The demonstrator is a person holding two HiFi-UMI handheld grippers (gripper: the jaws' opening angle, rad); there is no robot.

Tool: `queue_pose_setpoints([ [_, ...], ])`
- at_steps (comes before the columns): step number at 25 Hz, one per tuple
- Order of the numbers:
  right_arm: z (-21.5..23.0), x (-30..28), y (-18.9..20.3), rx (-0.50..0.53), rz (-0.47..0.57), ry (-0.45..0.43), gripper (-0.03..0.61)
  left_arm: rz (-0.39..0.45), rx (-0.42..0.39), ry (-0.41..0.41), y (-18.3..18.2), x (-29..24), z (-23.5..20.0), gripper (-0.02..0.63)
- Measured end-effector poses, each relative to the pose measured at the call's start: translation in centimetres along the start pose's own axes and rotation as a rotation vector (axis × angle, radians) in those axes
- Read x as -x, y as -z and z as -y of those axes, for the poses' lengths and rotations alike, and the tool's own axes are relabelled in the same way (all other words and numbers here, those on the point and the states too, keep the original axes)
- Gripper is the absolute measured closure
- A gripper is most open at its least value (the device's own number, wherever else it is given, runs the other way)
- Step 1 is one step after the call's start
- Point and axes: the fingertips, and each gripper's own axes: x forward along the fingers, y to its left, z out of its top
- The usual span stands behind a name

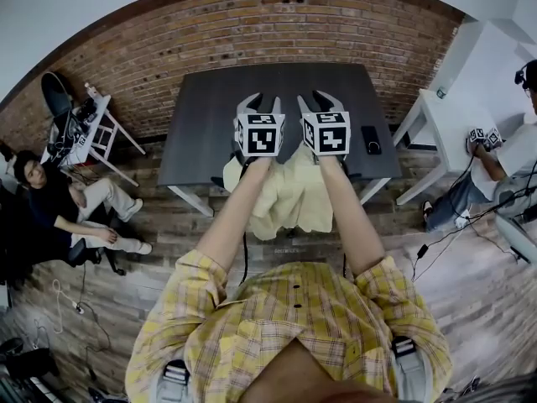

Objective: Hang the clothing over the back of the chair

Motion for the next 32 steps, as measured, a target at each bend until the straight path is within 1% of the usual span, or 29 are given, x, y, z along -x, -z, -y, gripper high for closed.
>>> queue_pose_setpoints([
  [3,-0.3,0.9,-1.2,0.005,0.033,-0.005,0.44,0.026,-0.012,-0.009,-0.7,0.8,0.0,0.479],
  [10,-1.1,2.8,-2.7,0.022,0.073,0.008,0.442,0.052,0.003,-0.013,-1.5,2.9,0.1,0.482],
  [14,-1.7,4.0,-3.6,0.027,0.096,0.004,0.465,0.072,-0.001,-0.012,-2.2,4.1,0.3,0.489],
  [17,-2.4,4.7,-3.6,0.033,0.105,0.0,0.477,0.083,0.004,-0.012,-2.3,5.1,0.4,0.514],
  [21,-3.0,6.0,-3.8,0.041,0.124,0.007,0.485,0.116,0.006,0.01,-2.8,6.7,0.8,0.536],
  [22,-3.1,6.4,-4.0,0.04,0.133,0.008,0.49,0.124,0.003,0.012,-2.9,7.2,0.8,0.546],
  [24,-3.5,7.3,-4.6,0.039,0.157,0.006,0.522,0.137,0.0,0.014,-3.2,8.0,0.8,0.562],
  [25,-3.7,7.7,-4.9,0.041,0.17,0.004,0.545,0.143,0.004,0.018,-3.4,8.5,0.8,0.572],
  [27,-4.0,8.7,-5.4,0.048,0.188,0.006,0.568,0.158,0.018,0.029,-3.7,9.4,1.1,0.596],
  [30,-4.6,10.2,-5.5,0.048,0.207,0.009,0.584,0.182,0.021,0.036,-3.8,11.0,1.6,0.611],
  [32,-5.2,11.2,-5.3,0.044,0.218,0.007,0.584,0.193,0.022,0.043,-3.8,12.1,1.9,0.612],
])
